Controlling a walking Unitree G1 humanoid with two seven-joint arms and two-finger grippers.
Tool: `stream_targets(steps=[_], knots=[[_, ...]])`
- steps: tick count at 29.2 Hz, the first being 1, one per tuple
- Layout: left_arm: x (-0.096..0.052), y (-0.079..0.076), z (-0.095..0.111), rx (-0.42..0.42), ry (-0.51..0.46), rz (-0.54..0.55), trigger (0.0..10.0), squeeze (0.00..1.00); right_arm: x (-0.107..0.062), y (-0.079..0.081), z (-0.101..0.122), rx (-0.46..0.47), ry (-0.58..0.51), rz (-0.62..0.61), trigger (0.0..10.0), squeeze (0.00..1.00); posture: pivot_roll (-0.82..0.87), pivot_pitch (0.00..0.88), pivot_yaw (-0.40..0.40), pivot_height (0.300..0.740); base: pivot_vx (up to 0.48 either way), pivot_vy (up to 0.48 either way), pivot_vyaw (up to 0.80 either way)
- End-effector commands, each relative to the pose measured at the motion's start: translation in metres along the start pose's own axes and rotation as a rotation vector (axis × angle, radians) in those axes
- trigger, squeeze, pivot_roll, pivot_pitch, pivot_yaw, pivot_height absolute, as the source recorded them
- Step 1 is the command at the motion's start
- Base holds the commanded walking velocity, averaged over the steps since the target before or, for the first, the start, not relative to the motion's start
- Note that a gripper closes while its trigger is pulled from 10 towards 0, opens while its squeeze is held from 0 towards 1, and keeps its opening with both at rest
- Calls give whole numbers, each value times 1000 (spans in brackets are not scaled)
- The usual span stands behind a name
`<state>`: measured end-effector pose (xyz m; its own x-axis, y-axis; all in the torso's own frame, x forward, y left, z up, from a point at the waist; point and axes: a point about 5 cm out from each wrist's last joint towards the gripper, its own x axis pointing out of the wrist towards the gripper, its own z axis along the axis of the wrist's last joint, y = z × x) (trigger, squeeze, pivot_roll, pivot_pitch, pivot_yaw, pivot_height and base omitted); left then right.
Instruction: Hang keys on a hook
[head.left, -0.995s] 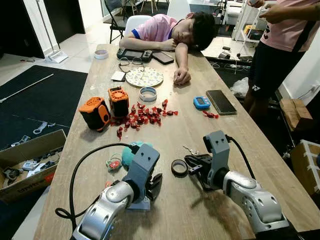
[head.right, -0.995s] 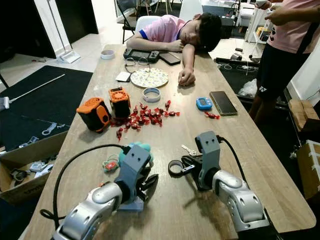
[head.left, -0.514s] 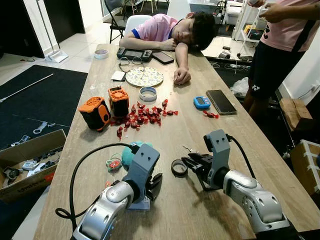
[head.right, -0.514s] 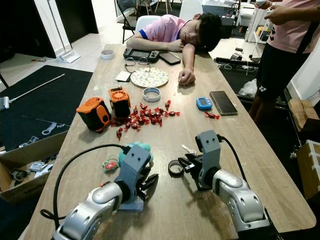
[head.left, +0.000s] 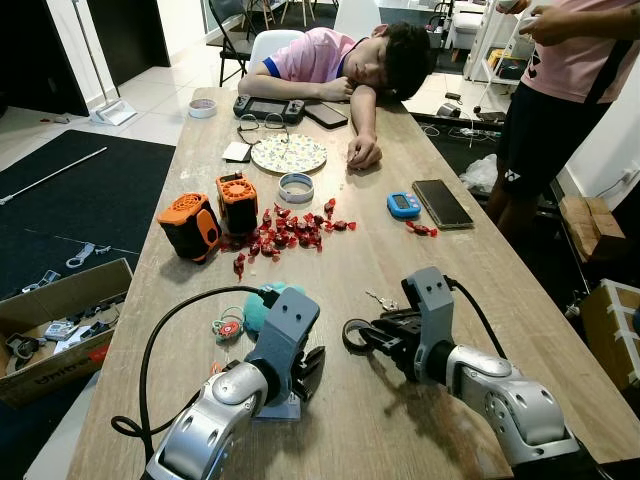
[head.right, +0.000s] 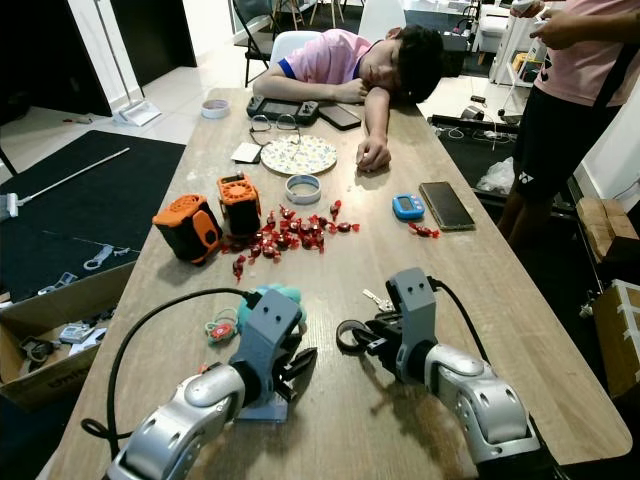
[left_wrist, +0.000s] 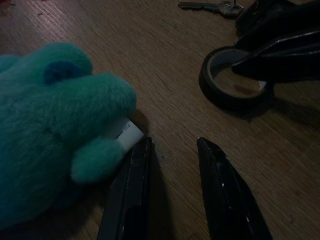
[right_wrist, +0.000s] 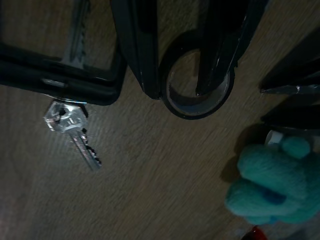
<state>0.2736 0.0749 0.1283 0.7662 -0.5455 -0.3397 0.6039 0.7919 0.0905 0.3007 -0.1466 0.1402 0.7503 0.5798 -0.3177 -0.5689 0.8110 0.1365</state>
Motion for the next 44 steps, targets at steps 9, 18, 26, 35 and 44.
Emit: stream_targets(steps=[9, 18, 26, 35, 44], knots=[[0, -4, -7, -17, 21, 4, 10000, 0, -6, 0, -17, 80, 68, -33, 5333, 0, 12, 162, -35, 740, 0, 0, 0], [1, -4, -6, -12, 22, -5, 10000, 0, -5, 0, -27, 125, 100, -49, 2039, 0, 11, 169, -25, 740, 0, 0, 0], [0, -2, -7, -13, 24, 5, 10000, 0, -2, 1, -16, 113, 40, -41, 3529, 0, 18, 171, -28, 740, 0, 0, 0], [-2, -1, -7, -16, 26, 13, 10000, 0, -5, 4, 9, 66, -117, -69, 10000, 0, 19, 172, -24, 740, 0, 0, 0], [0, -2, -6, -13, 25, 5, 10000, 0, -7, 3, -7, 110, -3, -47, 10000, 1000, 12, 175, -22, 740, 0, 0, 0]])
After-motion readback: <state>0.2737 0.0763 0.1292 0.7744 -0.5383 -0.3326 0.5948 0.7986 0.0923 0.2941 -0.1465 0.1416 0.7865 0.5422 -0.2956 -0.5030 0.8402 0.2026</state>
